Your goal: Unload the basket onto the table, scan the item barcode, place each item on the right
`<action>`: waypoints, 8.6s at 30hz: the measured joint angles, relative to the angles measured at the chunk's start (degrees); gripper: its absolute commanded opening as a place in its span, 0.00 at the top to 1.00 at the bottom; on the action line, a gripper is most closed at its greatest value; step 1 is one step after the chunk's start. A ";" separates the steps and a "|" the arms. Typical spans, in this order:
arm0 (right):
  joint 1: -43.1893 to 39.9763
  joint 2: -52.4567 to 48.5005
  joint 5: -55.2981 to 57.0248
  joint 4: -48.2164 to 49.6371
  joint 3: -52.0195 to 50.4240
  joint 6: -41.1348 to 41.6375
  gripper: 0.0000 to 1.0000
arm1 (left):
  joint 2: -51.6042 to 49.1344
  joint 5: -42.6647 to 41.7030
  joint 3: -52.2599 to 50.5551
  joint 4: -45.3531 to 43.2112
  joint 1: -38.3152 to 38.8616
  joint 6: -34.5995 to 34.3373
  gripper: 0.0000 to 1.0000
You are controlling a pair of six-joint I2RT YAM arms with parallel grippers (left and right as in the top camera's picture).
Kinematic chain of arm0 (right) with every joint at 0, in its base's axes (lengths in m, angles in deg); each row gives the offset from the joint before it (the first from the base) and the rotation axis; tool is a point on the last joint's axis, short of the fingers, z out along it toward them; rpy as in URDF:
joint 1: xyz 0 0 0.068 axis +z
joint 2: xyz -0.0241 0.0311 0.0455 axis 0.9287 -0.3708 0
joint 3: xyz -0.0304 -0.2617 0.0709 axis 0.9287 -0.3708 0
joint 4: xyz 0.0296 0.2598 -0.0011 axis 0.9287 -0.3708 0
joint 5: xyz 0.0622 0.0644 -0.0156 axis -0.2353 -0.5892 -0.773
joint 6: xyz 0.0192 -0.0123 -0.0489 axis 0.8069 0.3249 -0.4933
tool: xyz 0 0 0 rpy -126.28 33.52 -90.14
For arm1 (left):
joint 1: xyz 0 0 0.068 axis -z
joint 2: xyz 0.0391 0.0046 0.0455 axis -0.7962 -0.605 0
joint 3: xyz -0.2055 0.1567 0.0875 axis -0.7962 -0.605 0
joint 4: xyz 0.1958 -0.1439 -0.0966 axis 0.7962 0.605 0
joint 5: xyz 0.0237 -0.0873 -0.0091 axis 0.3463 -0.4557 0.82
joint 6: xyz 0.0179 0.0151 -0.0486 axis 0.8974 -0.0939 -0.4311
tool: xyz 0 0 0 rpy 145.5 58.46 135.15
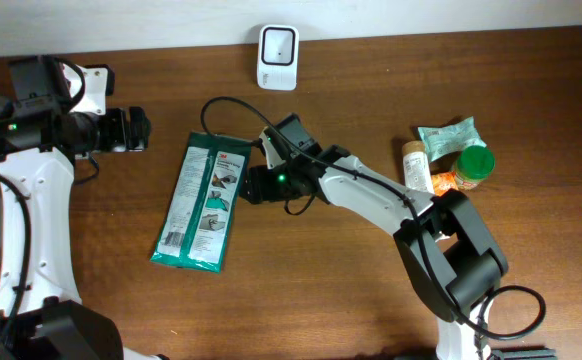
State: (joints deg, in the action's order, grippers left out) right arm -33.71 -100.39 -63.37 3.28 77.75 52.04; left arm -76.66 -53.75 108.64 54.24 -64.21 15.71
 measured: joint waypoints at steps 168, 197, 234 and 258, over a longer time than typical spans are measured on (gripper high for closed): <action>-8.17 -25.90 26.86 61.22 25.68 -95.58 0.96 | -25.35 3.50 20.37 18.23 3.28 0.50 0.01; -7.74 3.67 33.81 7.65 26.51 -51.82 0.96 | -25.35 3.50 20.44 18.23 3.26 0.50 0.01; -29.27 15.41 8.33 -67.54 31.93 -33.70 0.02 | -25.40 3.50 20.48 18.25 4.20 0.50 0.01; -24.30 27.98 7.93 -67.23 31.87 -33.75 0.02 | -25.40 3.48 20.48 18.25 4.20 0.50 0.01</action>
State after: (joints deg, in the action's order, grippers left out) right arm -58.01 -72.41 -55.44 -63.95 109.61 18.29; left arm -102.05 -50.27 129.12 72.49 -60.02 16.21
